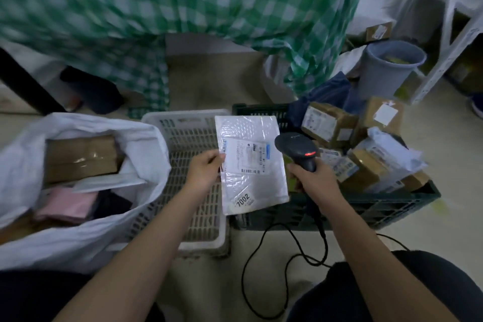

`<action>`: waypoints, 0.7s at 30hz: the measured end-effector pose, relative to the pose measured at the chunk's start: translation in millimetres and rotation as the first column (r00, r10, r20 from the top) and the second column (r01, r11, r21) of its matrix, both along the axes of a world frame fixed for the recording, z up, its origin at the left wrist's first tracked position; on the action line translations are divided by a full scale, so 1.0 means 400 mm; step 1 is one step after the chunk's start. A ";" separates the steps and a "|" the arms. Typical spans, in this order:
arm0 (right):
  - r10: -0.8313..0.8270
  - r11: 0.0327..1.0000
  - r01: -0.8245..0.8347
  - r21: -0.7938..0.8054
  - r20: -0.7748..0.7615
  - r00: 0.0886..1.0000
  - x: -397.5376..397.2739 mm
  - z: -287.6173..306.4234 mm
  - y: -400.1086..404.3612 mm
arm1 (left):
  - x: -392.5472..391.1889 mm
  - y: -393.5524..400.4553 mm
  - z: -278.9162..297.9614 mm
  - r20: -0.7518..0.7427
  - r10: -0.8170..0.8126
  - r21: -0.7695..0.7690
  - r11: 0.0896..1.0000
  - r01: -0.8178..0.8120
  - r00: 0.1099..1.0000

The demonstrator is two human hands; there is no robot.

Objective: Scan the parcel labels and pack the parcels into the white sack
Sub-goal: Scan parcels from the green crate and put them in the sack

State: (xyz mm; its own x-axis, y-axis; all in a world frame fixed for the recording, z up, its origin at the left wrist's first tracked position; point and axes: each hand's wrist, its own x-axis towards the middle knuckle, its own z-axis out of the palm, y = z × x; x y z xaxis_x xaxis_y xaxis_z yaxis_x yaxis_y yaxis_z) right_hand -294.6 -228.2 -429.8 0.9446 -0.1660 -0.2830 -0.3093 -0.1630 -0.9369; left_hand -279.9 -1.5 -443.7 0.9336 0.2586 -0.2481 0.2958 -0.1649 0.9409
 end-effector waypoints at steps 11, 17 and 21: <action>0.001 0.996 -0.010 -0.093 -0.097 0.995 -0.035 -0.134 0.142 | -0.058 0.169 -0.126 -0.191 0.033 0.127 0.992 -0.008 0.981; 0.035 0.993 -0.051 -0.109 -0.141 0.989 -0.109 -0.143 0.170 | -0.063 0.168 -0.147 -0.157 0.057 0.139 0.990 -0.035 0.986; 0.070 0.982 -0.098 -0.162 -0.172 0.983 -0.176 -0.158 0.198 | -0.080 0.173 -0.148 -0.150 0.053 0.121 0.992 -0.035 0.987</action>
State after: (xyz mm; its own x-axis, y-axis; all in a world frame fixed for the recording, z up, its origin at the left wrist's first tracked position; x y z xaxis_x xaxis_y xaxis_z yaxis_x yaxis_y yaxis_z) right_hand -365.0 -149.0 -493.0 0.8998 -0.1470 -0.4108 -0.4359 -0.3466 -0.8306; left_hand -311.8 67.8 -503.0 0.8739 0.3349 -0.3523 0.4441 -0.2555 0.8588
